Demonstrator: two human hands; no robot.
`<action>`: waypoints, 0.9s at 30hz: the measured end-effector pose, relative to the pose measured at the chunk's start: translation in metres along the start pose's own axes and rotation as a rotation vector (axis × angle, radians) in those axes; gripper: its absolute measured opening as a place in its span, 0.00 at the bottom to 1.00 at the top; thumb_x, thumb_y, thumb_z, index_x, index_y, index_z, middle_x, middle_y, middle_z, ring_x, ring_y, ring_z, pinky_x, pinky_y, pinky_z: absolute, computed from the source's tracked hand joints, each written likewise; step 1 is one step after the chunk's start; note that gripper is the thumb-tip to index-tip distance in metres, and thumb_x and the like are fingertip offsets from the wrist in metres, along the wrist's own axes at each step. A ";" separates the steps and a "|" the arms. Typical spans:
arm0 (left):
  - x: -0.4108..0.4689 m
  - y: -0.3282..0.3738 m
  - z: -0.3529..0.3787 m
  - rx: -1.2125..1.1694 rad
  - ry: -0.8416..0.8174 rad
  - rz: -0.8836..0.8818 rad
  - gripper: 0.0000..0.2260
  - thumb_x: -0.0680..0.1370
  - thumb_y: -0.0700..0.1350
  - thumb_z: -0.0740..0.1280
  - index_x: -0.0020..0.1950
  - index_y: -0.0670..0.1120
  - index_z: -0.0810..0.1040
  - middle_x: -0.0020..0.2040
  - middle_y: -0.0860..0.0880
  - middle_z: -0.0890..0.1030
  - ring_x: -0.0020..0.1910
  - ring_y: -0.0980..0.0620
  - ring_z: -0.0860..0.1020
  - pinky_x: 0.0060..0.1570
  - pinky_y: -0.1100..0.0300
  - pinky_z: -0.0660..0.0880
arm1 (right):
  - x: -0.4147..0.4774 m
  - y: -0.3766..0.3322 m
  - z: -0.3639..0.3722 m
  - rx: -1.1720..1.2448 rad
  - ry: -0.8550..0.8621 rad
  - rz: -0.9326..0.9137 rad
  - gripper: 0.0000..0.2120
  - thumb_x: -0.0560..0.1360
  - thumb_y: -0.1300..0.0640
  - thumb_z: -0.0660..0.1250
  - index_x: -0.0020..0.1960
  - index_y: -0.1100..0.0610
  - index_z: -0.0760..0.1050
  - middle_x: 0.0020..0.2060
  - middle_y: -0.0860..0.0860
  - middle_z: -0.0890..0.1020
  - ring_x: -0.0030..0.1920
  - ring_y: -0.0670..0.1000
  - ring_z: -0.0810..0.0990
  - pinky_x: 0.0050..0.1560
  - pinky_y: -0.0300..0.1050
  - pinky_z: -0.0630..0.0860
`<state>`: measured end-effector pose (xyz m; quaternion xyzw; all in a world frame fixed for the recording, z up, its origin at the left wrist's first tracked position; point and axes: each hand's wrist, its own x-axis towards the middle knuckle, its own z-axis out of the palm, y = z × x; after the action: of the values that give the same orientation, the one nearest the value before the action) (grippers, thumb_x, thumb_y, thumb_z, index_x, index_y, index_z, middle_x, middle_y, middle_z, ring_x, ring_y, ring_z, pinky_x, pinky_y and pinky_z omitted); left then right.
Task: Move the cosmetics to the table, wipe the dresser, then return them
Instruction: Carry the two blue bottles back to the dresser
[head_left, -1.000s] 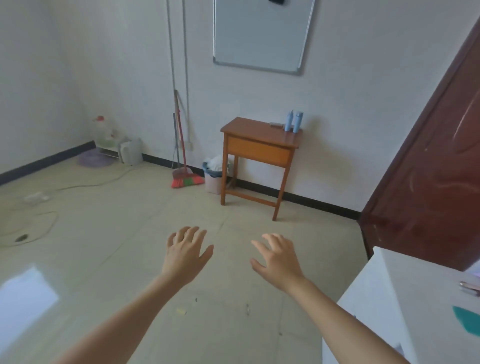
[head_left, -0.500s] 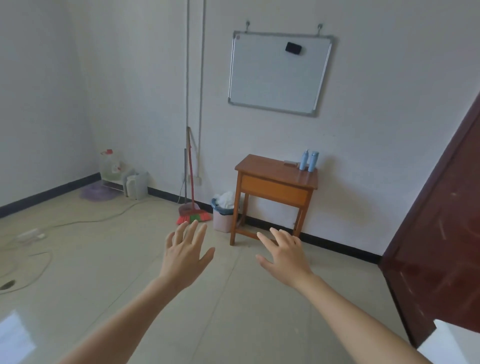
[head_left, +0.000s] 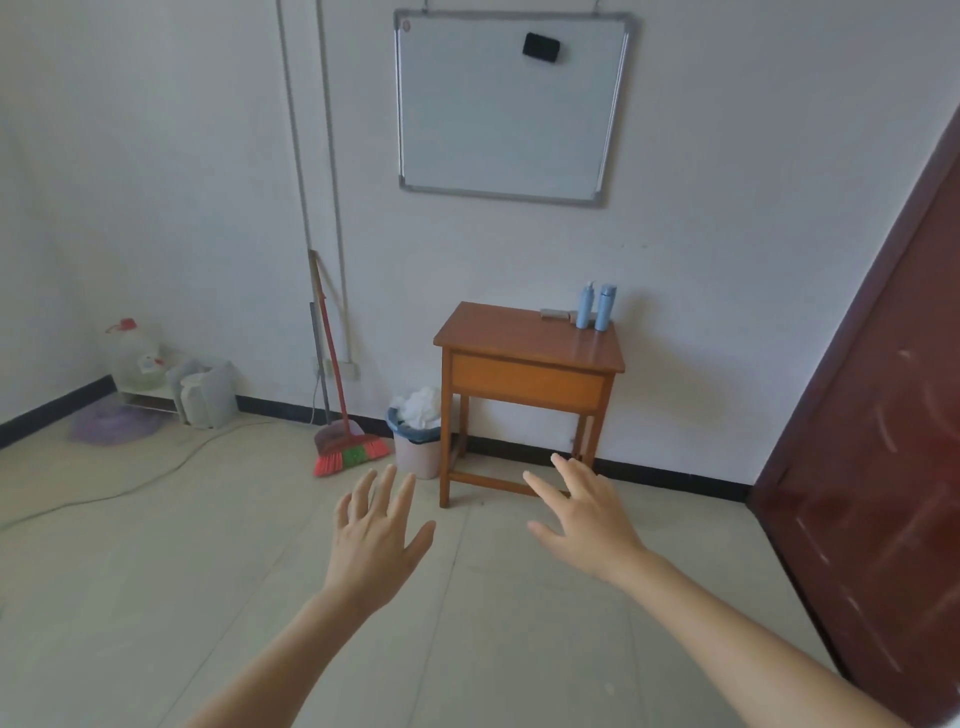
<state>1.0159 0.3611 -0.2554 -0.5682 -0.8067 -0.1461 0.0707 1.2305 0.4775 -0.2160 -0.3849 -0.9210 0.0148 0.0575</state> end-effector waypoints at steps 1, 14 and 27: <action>0.018 0.003 0.003 -0.007 0.024 0.005 0.32 0.73 0.63 0.46 0.66 0.45 0.70 0.67 0.42 0.71 0.68 0.39 0.67 0.62 0.43 0.67 | 0.016 0.010 0.000 -0.006 0.016 0.002 0.35 0.70 0.36 0.41 0.74 0.47 0.54 0.75 0.55 0.52 0.75 0.54 0.49 0.71 0.53 0.52; 0.221 0.000 0.056 -0.115 0.107 -0.147 0.39 0.67 0.66 0.38 0.73 0.49 0.59 0.75 0.48 0.58 0.74 0.45 0.51 0.71 0.48 0.51 | 0.212 0.115 0.011 0.034 -0.026 0.013 0.26 0.79 0.44 0.54 0.74 0.48 0.53 0.75 0.54 0.50 0.75 0.53 0.48 0.72 0.52 0.51; 0.416 -0.058 0.139 -0.208 0.014 -0.187 0.43 0.63 0.67 0.34 0.74 0.50 0.55 0.75 0.49 0.55 0.75 0.46 0.47 0.71 0.49 0.49 | 0.404 0.154 0.048 -0.036 -0.081 0.007 0.26 0.79 0.43 0.53 0.74 0.48 0.52 0.75 0.53 0.49 0.75 0.53 0.46 0.72 0.51 0.50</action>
<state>0.8259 0.7596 -0.2794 -0.4940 -0.8361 -0.2387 0.0032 1.0522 0.8733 -0.2368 -0.3883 -0.9214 0.0139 0.0131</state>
